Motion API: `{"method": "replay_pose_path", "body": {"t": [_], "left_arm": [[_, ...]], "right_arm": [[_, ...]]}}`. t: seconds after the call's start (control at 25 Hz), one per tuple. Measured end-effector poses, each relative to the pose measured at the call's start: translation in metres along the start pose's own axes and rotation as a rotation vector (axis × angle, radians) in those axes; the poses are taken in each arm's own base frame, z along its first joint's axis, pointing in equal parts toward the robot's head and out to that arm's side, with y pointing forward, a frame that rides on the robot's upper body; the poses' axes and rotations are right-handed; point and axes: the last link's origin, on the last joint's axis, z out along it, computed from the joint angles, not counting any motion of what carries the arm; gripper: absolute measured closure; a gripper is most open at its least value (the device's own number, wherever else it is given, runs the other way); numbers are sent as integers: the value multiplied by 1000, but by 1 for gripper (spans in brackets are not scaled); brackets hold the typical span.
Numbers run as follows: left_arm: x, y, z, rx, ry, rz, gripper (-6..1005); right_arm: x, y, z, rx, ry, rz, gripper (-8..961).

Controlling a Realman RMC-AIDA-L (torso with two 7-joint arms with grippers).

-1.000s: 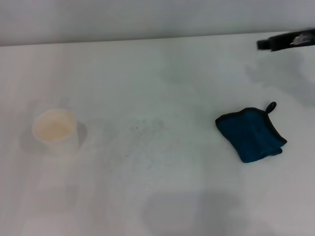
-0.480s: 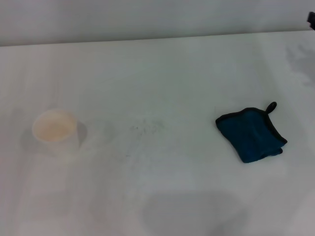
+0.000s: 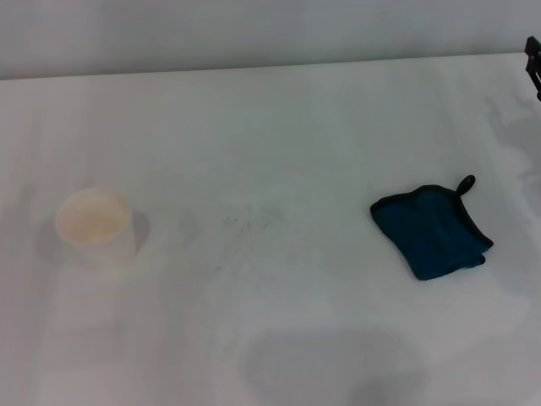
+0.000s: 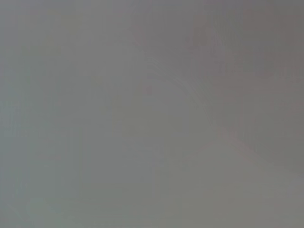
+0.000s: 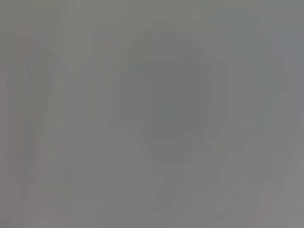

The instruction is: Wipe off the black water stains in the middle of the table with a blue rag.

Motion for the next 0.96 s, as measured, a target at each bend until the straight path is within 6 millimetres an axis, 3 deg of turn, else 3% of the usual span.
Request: {"method": "replay_pose_path", "body": {"t": [0.12, 0.32, 0.52, 0.76, 0.96], "left_arm": [[-1, 5, 1, -5, -6, 37, 120], [-2, 17, 8, -36, -4, 87, 120], [-4, 23, 15, -92, -17, 118, 119], [-2, 20, 21, -27, -8, 78, 120], [-3, 17, 21, 4, -18, 70, 120]], "right_arm": [[1, 3, -1, 4, -4, 27, 566], [4, 8, -5, 14, -20, 74, 460], [8, 18, -13, 11, -42, 80, 210], [18, 23, -22, 66, -31, 150, 82], [23, 21, -27, 89, -17, 177, 82]]}}
